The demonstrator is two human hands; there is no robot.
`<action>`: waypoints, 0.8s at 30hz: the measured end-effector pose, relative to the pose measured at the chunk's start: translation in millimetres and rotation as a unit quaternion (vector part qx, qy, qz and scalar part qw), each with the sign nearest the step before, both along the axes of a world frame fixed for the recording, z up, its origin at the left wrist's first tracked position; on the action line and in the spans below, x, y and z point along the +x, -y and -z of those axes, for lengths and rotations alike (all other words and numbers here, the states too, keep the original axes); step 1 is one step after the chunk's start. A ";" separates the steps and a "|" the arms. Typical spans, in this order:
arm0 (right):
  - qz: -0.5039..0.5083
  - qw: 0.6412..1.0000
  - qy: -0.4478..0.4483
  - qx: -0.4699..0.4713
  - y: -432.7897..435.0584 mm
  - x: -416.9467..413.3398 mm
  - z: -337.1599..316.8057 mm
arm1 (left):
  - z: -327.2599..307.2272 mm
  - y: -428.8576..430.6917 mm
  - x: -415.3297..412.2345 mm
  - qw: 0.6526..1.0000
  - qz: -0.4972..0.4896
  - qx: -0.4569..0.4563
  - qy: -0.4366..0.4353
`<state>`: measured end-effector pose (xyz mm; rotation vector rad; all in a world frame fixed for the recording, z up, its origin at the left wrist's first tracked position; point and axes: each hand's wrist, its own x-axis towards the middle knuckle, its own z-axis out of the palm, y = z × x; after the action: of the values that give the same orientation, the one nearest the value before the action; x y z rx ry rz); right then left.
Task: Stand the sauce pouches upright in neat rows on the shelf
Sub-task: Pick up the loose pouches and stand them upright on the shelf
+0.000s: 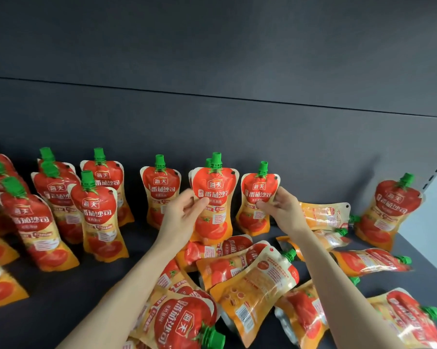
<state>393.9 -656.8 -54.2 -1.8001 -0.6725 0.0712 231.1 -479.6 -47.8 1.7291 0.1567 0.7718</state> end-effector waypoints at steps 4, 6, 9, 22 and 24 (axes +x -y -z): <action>-0.001 0.999 -0.019 0.028 -0.2 -8.6 2.2 | -1.1 0.8 2.5 1.000 -0.007 0.011 -0.004; 0.001 0.999 -0.029 0.038 -2.6 -12.6 5.0 | -5.2 -3.5 0.4 1.000 -0.018 0.021 0.003; 0.008 0.998 -0.037 0.044 -8.1 -16.5 6.6 | -9.9 -20.0 -11.3 0.999 -0.036 0.005 0.020; 0.036 0.996 -0.060 0.056 -22.7 -27.4 10.5 | 6.8 -54.5 -42.5 0.992 -0.123 0.015 -0.019; 0.036 0.996 -0.058 0.057 -22.4 -28.3 11.2 | 9.4 -57.9 -44.7 0.990 -0.139 0.032 -0.019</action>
<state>365.7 -634.4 -65.4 -1.6948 -0.5183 0.0876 186.4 -421.8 -57.3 1.8064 0.4102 0.9561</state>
